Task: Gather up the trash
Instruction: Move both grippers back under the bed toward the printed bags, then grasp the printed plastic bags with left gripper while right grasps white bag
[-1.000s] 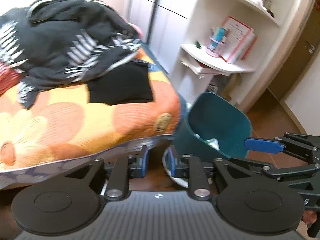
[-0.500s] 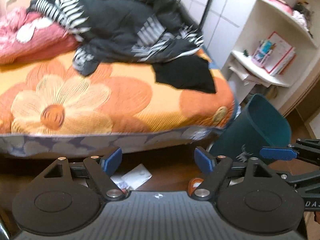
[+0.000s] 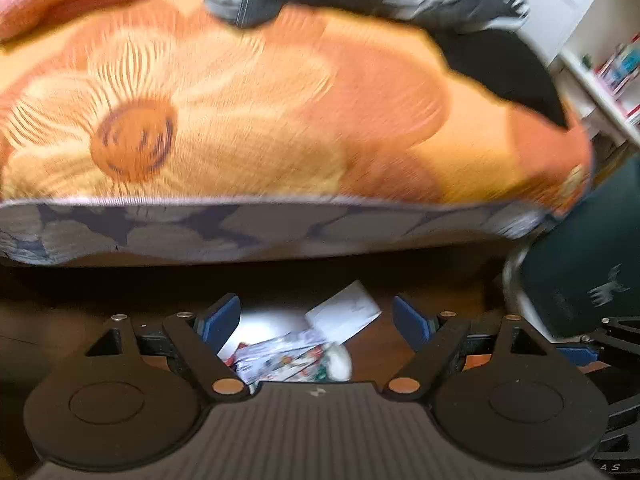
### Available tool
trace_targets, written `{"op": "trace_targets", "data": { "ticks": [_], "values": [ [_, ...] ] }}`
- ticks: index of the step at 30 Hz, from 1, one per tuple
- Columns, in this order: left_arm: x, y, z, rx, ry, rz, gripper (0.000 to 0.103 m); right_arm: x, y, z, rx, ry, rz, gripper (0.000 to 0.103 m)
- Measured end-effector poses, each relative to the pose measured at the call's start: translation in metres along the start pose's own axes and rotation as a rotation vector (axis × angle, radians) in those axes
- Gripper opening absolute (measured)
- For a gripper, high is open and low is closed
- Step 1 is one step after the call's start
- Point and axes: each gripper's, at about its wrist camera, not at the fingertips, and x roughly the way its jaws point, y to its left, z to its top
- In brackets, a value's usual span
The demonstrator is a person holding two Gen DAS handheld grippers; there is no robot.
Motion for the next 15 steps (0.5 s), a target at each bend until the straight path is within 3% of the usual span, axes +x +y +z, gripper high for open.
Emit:
{"op": "trace_targets", "data": {
  "ticks": [7, 15],
  "values": [
    [0.103, 0.033, -0.003, 0.079, 0.201, 0.03, 0.083, 0.102, -0.005, 0.006, -0.03, 0.133, 0.044, 0.052],
    [0.199, 0.044, -0.02, 0.208, 0.349, 0.024, 0.083, 0.2, -0.022, -0.002, -0.031, 0.278, 0.054, 0.052]
  ]
}}
